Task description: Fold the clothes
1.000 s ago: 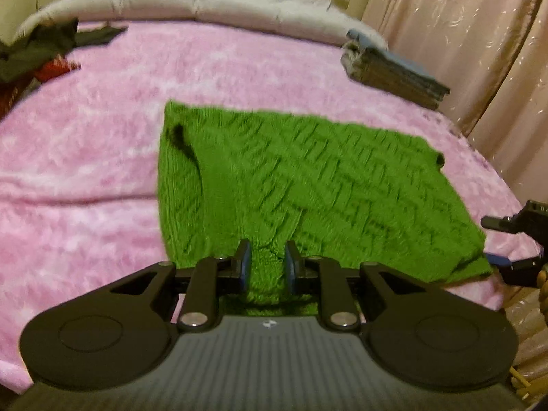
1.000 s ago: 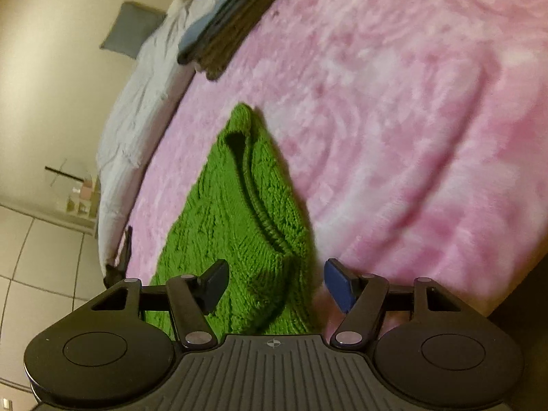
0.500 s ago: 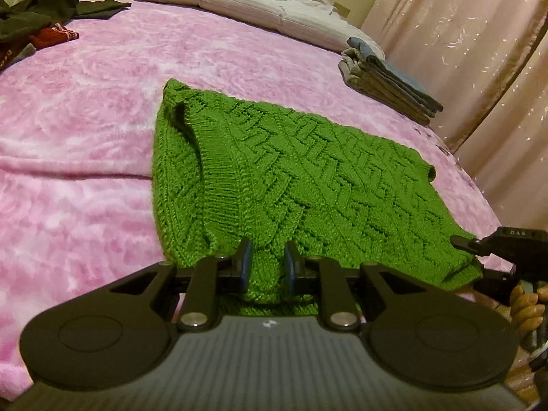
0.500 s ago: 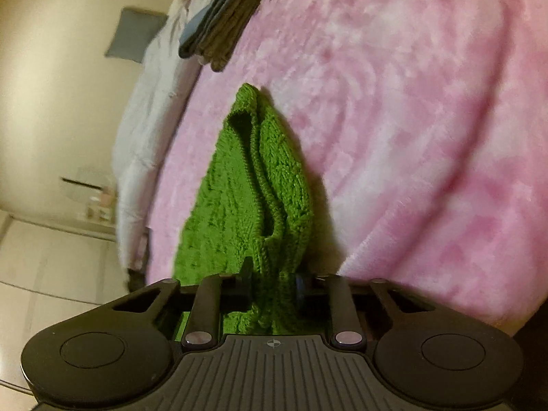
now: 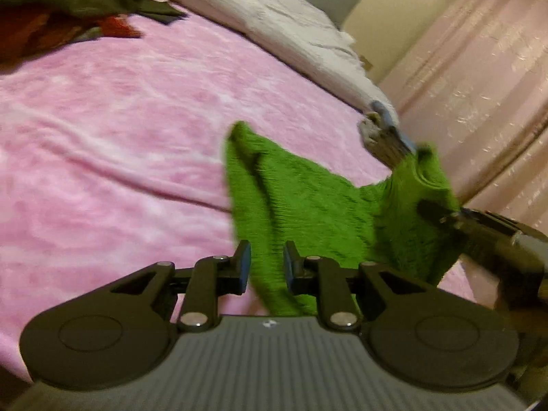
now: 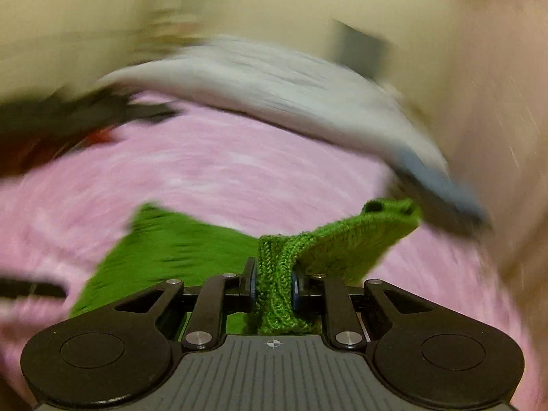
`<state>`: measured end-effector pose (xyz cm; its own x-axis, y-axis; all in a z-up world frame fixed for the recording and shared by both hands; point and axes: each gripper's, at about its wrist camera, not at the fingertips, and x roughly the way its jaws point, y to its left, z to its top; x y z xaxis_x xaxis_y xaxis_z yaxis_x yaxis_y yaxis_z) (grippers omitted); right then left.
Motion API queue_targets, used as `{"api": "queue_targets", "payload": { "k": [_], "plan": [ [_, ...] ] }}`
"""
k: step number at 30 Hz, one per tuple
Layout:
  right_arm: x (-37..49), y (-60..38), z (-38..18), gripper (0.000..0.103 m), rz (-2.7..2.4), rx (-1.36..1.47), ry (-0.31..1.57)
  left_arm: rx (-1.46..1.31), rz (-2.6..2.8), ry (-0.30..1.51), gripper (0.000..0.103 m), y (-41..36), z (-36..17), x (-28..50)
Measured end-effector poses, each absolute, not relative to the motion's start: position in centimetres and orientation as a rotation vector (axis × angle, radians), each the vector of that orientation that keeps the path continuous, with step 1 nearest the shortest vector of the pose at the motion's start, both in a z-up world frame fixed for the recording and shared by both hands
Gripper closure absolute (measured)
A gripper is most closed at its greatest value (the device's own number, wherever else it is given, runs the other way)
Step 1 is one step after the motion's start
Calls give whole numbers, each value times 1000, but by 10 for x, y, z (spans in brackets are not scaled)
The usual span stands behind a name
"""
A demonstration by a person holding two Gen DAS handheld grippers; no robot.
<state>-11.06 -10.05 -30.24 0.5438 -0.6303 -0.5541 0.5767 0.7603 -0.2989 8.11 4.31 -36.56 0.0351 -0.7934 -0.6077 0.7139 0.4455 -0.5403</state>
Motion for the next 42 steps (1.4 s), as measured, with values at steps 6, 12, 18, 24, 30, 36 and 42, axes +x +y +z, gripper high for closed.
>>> {"api": "queue_targets", "payload": {
  "k": [6,12,18,24,30,36,42],
  "plan": [
    [-69,-55,-380,86,-484,-122,825,-122,-1082,1067,88,65,-384,107],
    [-72,-66,-359,86,-511,-74,717,-143,-1085,1075,88,68,-389,114],
    [-91,-55,-316,86,-465,-52,485,-164,-1088,1082,88,71,-394,121],
    [-66,-36,-377,69,-369,-114,743,-177,-1076,1087,87,74,-394,119],
    [-97,-43,-339,12,-432,-58,582,-200,-1052,1091,84,78,-390,121],
    [-177,-141,-344,12,-605,611,497,-218,-1061,1085,82,83,-382,114],
    [-219,-196,-429,31,-485,1467,343,-251,-1040,1101,81,83,-377,111]
  ]
}}
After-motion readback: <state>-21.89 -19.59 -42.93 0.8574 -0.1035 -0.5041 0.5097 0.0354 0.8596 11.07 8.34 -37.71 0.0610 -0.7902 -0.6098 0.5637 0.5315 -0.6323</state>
